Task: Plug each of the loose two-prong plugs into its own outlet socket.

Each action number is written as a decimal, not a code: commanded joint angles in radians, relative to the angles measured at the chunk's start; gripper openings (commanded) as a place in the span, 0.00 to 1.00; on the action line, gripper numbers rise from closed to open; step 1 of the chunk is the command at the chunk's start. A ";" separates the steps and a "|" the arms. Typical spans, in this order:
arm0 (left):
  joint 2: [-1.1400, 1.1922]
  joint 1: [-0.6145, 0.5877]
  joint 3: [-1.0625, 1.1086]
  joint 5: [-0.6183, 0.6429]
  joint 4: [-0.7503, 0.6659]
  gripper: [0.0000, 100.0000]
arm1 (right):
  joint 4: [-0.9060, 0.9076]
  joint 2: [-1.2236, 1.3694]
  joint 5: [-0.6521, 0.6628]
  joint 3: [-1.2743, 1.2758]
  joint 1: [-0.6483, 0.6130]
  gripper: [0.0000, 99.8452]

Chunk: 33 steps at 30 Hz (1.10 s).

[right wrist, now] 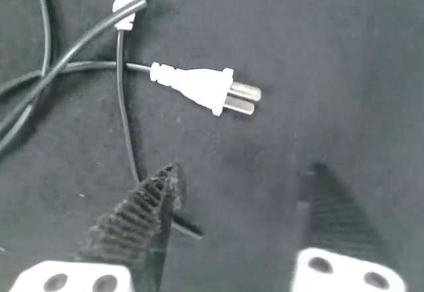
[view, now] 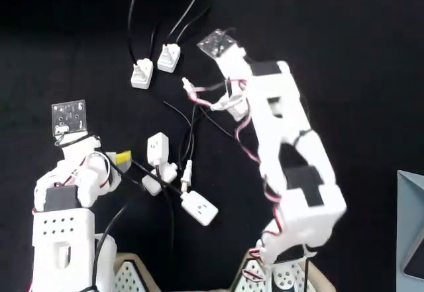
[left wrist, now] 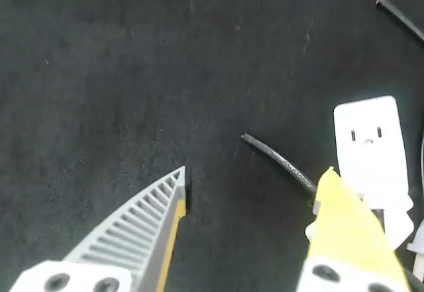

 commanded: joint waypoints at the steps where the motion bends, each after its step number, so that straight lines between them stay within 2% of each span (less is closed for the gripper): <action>1: -0.014 -0.010 -0.007 0.002 -0.011 0.31 | 0.098 0.116 0.106 -0.246 -0.015 0.39; 10: -0.014 -0.012 0.005 0.002 -0.015 0.31 | 0.316 0.475 0.270 -0.699 -0.026 0.41; 18: -0.014 -0.012 0.007 0.000 -0.015 0.31 | 0.442 0.684 0.279 -1.050 -0.075 0.41; 26: -0.014 -0.012 0.008 0.000 -0.015 0.31 | 0.470 0.866 0.281 -1.221 -0.072 0.41; 28: -0.014 -0.012 0.008 0.000 -0.015 0.31 | 0.516 0.889 0.308 -1.250 -0.066 0.38; 33: -0.014 -0.012 0.008 0.000 -0.015 0.31 | 0.585 0.915 0.362 -1.290 -0.063 0.18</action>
